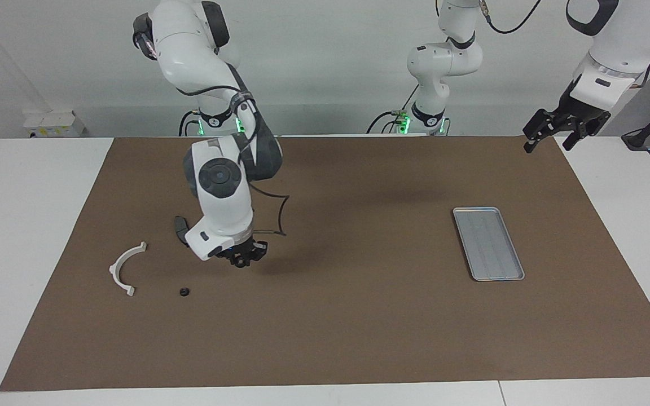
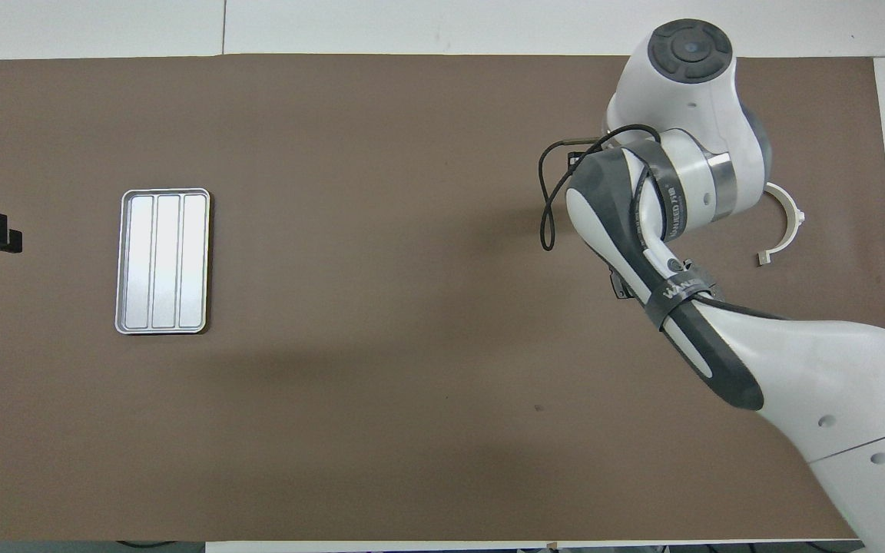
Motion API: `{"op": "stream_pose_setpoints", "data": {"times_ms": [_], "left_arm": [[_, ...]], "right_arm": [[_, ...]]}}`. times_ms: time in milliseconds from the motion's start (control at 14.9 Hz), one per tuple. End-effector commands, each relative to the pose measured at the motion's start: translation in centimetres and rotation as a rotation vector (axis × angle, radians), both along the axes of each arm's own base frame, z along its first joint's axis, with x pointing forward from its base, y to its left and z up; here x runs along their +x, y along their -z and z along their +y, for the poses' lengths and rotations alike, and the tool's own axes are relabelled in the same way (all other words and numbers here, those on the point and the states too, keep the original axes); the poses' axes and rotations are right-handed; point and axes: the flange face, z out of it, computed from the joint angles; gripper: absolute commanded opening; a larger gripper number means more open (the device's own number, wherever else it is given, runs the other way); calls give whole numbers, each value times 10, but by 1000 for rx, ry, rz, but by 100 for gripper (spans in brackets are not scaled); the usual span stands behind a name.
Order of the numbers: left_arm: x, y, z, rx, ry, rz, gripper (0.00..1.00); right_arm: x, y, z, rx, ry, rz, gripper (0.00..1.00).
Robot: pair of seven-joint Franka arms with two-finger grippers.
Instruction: Place bearing gear from tray to pile
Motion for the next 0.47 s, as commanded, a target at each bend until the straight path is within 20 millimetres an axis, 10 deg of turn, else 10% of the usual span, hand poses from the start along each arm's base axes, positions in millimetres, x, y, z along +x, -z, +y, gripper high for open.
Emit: {"op": "stream_pose_setpoints", "data": {"times_ms": [0, 404], "left_arm": [[-7, -7, 0, 12, 16, 0, 100], [-9, -5, 12, 7, -10, -12, 100]], "right_arm": [[-5, 25, -37, 17, -76, -12, 0], [-18, 69, -62, 36, -88, -51, 0]]}}
